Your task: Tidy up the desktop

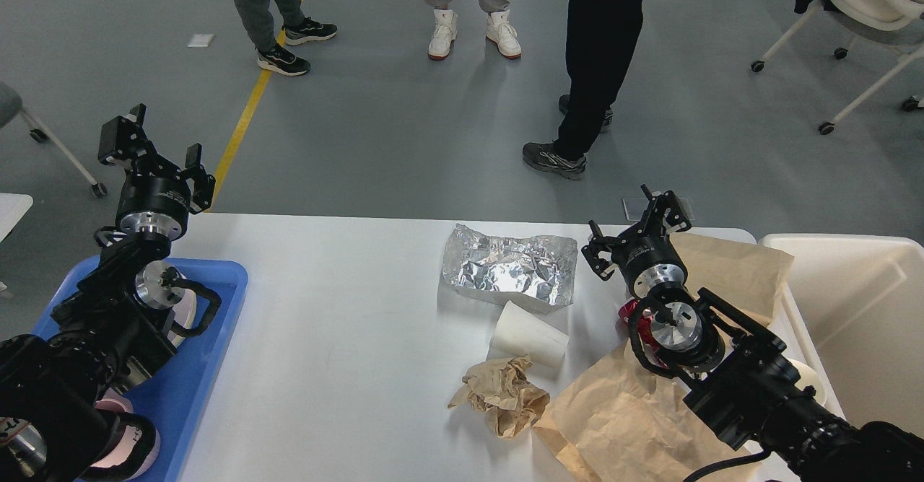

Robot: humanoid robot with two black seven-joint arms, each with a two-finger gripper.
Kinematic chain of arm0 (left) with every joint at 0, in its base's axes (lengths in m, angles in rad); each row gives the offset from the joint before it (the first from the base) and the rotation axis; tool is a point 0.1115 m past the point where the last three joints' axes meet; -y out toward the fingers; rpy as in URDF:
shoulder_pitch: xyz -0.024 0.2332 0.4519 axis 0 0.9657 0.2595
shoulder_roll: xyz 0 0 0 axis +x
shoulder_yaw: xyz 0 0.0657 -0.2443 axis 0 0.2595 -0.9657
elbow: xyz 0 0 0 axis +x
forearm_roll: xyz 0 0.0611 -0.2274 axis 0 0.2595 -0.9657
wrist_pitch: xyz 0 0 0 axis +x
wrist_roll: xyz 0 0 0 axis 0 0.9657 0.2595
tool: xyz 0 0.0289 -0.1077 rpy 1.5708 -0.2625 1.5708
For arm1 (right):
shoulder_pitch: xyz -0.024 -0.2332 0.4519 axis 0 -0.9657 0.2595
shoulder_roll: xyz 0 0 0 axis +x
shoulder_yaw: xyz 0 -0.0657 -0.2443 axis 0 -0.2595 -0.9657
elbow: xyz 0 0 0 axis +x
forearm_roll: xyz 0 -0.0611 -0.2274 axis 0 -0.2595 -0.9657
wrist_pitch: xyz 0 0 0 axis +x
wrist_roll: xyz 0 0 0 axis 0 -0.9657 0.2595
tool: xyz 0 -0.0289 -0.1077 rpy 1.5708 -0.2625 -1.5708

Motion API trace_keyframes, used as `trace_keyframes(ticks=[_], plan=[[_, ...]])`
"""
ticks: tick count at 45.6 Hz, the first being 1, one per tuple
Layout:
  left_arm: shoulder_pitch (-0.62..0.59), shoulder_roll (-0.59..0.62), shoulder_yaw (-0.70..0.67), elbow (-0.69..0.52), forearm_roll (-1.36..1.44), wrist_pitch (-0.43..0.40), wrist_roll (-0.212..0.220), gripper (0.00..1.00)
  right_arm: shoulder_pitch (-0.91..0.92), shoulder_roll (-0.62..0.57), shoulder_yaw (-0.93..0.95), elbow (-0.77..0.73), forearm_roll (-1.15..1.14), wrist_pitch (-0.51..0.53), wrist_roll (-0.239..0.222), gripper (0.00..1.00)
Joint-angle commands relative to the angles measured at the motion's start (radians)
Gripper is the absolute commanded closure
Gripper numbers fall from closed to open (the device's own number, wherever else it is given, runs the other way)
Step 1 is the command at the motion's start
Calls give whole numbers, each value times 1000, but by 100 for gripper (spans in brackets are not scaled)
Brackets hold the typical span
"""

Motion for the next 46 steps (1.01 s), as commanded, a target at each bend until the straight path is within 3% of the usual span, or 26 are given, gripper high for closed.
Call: trace_keyframes(ticks=[1, 46], plan=[[16, -12, -8, 0, -5, -3, -24, 4, 0, -1, 0, 0, 0, 0, 0, 0], [18, -12, 9, 0, -3, -14, -27, 4, 0, 0, 0, 0, 0, 0, 0, 0]])
